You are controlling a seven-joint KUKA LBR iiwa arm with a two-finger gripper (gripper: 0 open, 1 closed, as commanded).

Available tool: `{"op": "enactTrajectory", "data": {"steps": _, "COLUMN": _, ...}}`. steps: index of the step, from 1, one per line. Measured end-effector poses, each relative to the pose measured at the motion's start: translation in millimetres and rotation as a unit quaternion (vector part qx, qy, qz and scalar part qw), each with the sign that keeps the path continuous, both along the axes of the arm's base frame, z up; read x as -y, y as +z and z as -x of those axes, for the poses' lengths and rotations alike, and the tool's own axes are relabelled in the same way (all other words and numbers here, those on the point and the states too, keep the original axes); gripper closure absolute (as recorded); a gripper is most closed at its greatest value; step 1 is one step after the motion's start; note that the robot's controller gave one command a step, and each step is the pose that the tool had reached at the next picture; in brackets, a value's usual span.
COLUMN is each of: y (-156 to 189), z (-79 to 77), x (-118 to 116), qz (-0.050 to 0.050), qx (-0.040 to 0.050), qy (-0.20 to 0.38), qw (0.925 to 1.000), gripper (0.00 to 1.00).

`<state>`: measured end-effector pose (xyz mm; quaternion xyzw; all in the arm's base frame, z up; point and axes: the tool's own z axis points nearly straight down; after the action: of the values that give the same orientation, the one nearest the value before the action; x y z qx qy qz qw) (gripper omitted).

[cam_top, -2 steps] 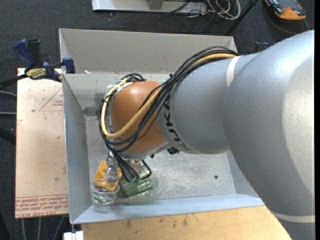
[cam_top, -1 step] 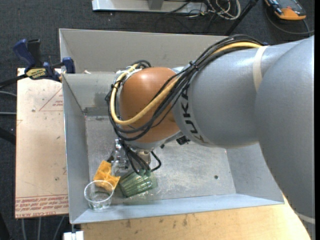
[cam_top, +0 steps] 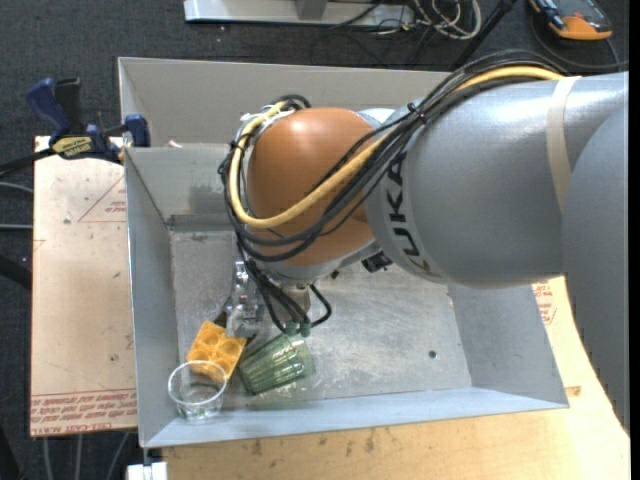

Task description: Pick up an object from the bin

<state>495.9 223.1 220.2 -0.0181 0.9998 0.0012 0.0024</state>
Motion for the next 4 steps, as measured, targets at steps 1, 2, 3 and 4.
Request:
{"op": "enactTrajectory", "data": {"steps": 1, "y": 13, "z": -40.5, "x": 17, "qz": 0.0, "qx": -0.0014, "qy": -0.042, "qw": 0.9991, "gripper": 1.0}}
{"op": "enactTrajectory", "data": {"steps": 2, "y": -13, "z": 9.7, "x": 58, "qz": 0.002, "qx": -0.0046, "qy": 0.1, "qw": 0.995, "gripper": 0.0}}
{"op": "enactTrajectory", "data": {"steps": 3, "y": -12, "z": 7.5, "x": 57, "qz": 0.001, "qx": -0.0025, "qy": 0.099, "qw": 0.9951, "gripper": 0.0}}
{"op": "enactTrajectory", "data": {"steps": 4, "y": -13, "z": 7.4, "x": 57, "qz": 0.001, "qx": -0.0023, "qy": 0.099, "qw": 0.9951, "gripper": 0.0}}
